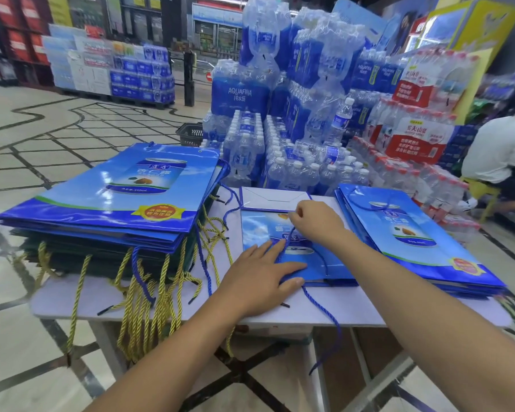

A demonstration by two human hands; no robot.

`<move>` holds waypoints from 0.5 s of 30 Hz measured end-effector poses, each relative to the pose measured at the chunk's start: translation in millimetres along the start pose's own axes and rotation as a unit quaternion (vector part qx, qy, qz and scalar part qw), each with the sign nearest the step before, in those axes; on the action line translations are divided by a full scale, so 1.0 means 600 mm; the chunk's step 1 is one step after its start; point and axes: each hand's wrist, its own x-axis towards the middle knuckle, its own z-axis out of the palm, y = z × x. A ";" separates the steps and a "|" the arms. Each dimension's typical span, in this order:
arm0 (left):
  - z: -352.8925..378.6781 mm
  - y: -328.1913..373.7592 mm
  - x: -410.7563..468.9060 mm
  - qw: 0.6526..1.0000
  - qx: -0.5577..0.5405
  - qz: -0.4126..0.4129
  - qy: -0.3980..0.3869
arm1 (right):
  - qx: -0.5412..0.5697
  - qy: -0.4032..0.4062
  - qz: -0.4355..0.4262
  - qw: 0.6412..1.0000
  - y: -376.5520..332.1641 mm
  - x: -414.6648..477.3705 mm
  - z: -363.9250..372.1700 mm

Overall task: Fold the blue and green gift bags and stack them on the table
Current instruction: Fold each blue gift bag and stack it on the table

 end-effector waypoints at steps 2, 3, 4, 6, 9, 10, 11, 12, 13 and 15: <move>-0.001 0.000 0.000 1.000 -0.003 -0.002 0.007 | -0.004 -0.022 0.015 1.000 0.027 -0.029 -0.016; -0.002 0.001 0.001 1.000 -0.002 -0.002 0.009 | -0.007 -0.034 0.025 0.999 0.037 -0.047 -0.024; -0.002 0.001 0.001 1.000 -0.001 -0.003 0.012 | -0.016 -0.045 0.036 0.998 0.046 -0.067 -0.031; -0.003 0.004 0.000 1.000 0.002 -0.005 0.016 | -0.040 -0.063 0.068 0.995 0.059 -0.105 -0.041; -0.007 0.008 0.000 1.000 0.006 -0.014 0.007 | -0.051 -0.084 0.099 0.990 0.067 -0.151 -0.042; -0.008 0.009 0.000 1.000 0.006 -0.018 0.003 | -0.050 -0.088 0.102 0.990 0.066 -0.162 -0.041; -0.009 0.010 0.001 1.000 0.005 -0.021 0.000 | -0.045 -0.089 0.105 0.989 0.064 -0.169 -0.041; -0.010 0.011 0.001 1.000 0.005 -0.023 -0.002 | -0.035 -0.090 0.111 0.989 0.062 -0.174 -0.043; -0.010 0.012 0.001 1.000 0.003 -0.025 -0.004 | -0.015 -0.091 0.118 0.989 0.061 -0.176 -0.047; -0.012 0.013 0.001 1.000 -0.004 -0.026 -0.008 | 0.065 -0.092 0.152 0.982 0.063 -0.176 -0.055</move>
